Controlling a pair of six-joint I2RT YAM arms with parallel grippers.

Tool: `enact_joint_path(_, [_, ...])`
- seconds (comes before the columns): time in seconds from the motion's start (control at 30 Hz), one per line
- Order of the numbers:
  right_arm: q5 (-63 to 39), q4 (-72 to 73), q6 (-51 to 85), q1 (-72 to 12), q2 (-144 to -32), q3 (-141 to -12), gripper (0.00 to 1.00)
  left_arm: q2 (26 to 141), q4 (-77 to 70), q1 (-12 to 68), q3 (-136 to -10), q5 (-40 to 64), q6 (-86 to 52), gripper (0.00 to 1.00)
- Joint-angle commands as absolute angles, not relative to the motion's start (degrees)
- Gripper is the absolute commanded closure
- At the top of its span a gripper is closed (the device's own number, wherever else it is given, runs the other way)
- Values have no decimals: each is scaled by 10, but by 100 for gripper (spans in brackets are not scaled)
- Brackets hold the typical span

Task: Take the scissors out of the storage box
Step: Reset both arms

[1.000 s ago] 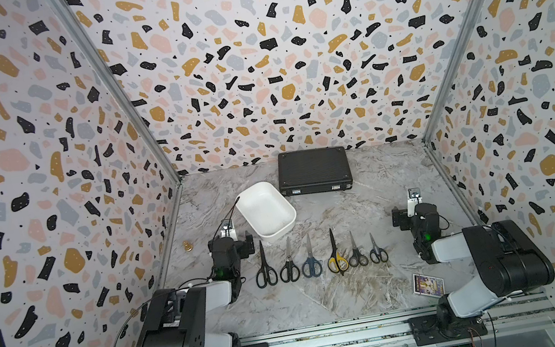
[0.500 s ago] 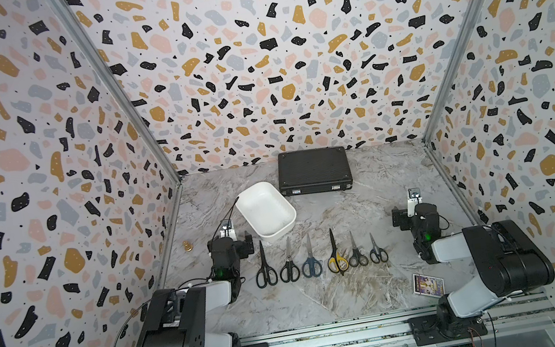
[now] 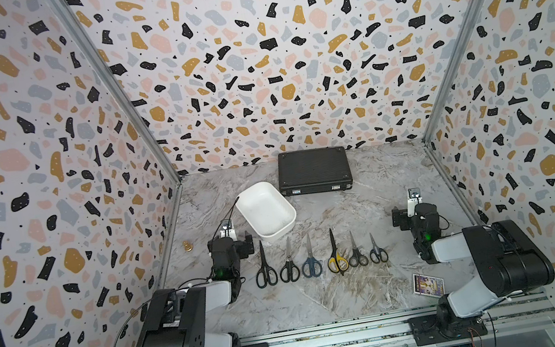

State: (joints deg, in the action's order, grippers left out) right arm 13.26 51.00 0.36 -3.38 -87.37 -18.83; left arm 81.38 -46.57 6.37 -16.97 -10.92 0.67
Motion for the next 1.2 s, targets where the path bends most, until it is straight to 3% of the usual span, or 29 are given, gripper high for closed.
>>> enact_joint_path(0.0, [132,519,0,-34,-866,-195,0,817,-477,60,-186,-82,14,0])
enact_joint_path(0.13, [132,519,0,-34,-866,-195,0,811,-491,62,-173,-36,35,0])
enact_joint_path(0.27, [132,519,0,-34,-866,-195,0,811,-507,61,-165,-153,-14,0])
enact_joint_path(0.33, [132,519,0,-33,-867,-195,0,817,-484,61,-183,-33,40,0])
enact_joint_path(0.5, [132,519,0,-34,-867,-195,0,815,-516,63,-165,-110,5,0])
enact_joint_path(0.67, [132,519,0,-34,-866,-195,0,809,-502,58,-167,-18,39,0])
enact_joint_path(0.77, [132,519,0,-34,-867,-194,0,812,-531,58,-154,-99,4,0])
enact_joint_path(0.87, [132,519,0,-34,-867,-195,0,818,-476,58,-188,-52,25,0])
enact_joint_path(1.17, [132,519,0,-34,-866,-195,0,816,-473,57,-187,-64,18,0])
